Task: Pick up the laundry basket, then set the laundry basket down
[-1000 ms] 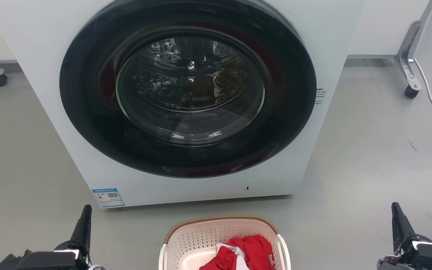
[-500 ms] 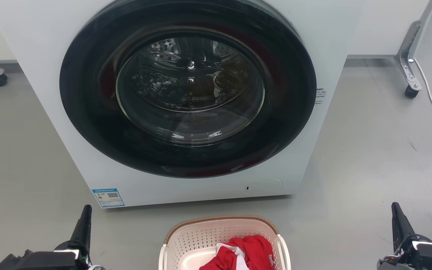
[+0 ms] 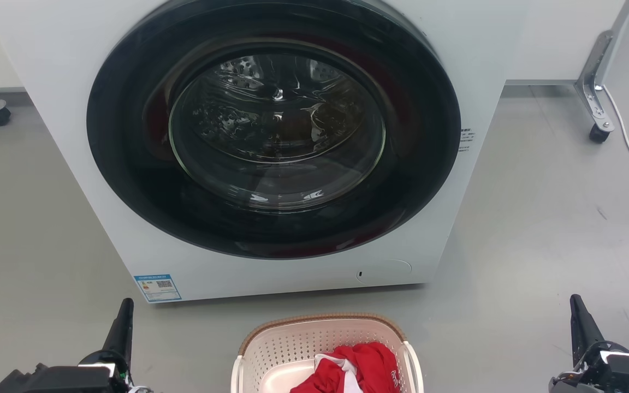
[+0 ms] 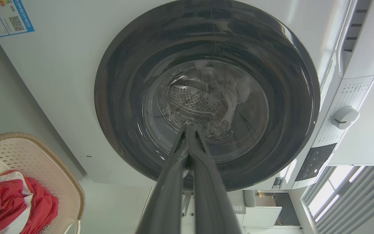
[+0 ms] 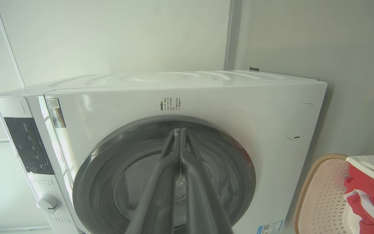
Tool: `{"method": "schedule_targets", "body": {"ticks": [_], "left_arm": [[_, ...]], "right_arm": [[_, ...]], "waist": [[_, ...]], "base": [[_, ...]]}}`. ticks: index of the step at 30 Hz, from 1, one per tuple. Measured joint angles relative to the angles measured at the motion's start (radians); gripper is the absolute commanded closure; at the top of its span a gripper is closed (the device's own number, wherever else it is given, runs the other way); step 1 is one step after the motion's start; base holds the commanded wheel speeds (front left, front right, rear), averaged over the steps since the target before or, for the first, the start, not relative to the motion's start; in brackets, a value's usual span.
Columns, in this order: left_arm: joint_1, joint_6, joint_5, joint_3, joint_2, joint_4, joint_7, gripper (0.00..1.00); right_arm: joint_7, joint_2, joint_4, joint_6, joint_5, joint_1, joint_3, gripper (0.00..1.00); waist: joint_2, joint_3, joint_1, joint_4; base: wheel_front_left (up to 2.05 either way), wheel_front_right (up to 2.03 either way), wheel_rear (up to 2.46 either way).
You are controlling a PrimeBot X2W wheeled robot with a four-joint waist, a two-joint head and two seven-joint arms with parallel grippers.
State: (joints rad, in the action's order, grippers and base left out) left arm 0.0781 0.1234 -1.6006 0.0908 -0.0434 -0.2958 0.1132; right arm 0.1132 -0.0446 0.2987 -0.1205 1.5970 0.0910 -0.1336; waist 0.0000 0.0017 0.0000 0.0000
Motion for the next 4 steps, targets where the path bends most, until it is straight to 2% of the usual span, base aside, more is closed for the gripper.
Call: {"method": "schedule_targets", "body": {"ticks": [4], "left_arm": [[0.0, 0.0, 0.0, 0.0, 0.0, 0.0, 0.0, 1.0]], "right_arm": [[0.0, 0.0, 0.0, 0.0, 0.0, 0.0, 0.0, 1.0]], "waist": [[0.0, 0.0, 0.0, 0.0]], "base": [[0.0, 0.0, 0.0]]}}
